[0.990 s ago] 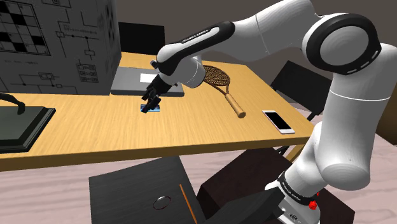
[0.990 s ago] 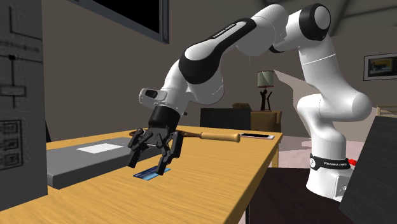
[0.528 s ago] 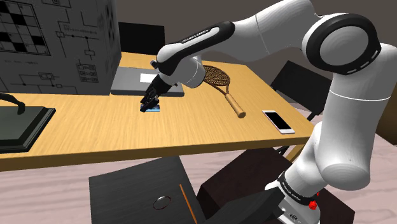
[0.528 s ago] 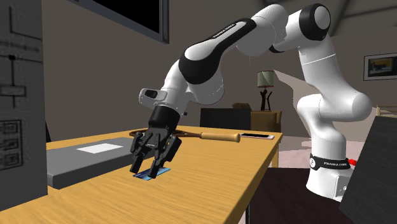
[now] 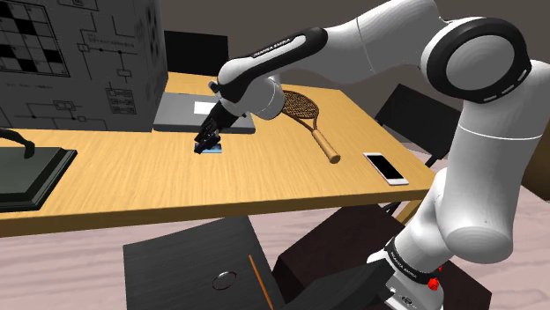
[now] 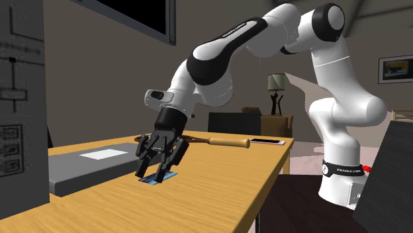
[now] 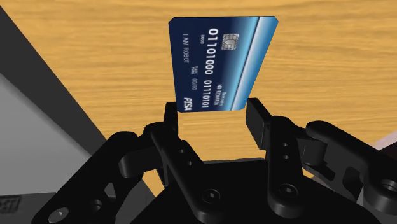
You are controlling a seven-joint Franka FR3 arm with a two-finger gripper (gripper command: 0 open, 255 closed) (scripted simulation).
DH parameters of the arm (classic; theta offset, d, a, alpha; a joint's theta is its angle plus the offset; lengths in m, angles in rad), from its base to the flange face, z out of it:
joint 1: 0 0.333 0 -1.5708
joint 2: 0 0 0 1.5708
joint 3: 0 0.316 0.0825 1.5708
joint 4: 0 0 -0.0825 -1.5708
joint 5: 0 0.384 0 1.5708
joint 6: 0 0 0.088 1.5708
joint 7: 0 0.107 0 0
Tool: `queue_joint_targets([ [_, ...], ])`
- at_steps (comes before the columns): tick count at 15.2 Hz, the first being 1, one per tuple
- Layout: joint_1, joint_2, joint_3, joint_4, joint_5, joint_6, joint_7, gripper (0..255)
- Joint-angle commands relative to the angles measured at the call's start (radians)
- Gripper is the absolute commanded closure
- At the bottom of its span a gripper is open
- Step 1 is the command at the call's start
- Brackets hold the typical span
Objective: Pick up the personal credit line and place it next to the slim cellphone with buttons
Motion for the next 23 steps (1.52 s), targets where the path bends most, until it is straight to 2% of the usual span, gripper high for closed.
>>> queue_joint_targets([
  [1,0.004,-0.015,-0.007,0.002,-0.017,-0.015,0.019,255],
  [13,0.022,-0.104,-0.044,0.032,-0.119,-0.117,0.14,255],
  [23,-0.088,-0.344,-0.108,-0.257,-0.037,-0.173,-0.091,255],
])
